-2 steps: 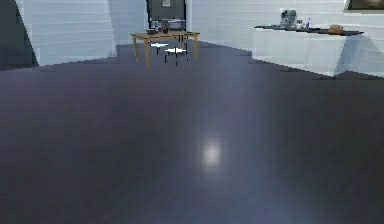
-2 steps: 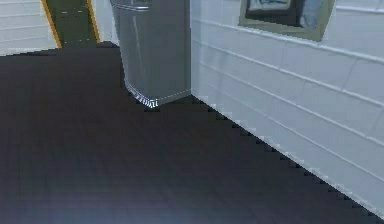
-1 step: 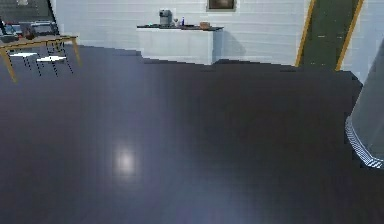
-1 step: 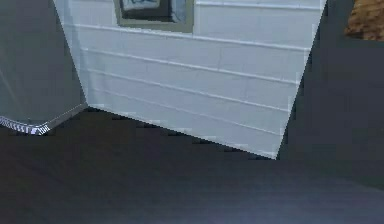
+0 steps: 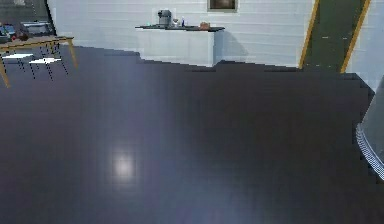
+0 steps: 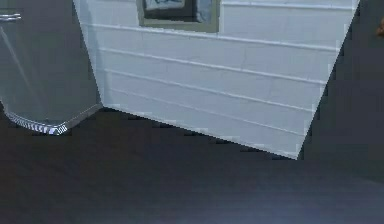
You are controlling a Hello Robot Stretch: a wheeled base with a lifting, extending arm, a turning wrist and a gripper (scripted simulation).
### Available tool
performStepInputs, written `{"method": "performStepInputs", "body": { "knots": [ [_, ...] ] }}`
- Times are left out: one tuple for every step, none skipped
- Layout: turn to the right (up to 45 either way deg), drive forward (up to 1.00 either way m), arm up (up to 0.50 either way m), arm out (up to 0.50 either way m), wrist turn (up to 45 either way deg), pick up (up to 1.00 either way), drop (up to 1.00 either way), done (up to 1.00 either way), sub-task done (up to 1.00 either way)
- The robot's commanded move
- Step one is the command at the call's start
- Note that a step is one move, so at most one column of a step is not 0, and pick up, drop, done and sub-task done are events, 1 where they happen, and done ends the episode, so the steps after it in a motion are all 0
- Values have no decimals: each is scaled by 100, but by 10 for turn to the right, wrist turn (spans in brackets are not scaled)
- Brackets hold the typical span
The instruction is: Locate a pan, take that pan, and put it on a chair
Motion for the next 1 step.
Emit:
{"method": "performStepInputs", "body": {
  "knots": [
    [0,100,0,0,0,0,0,0,0]
  ]
}}
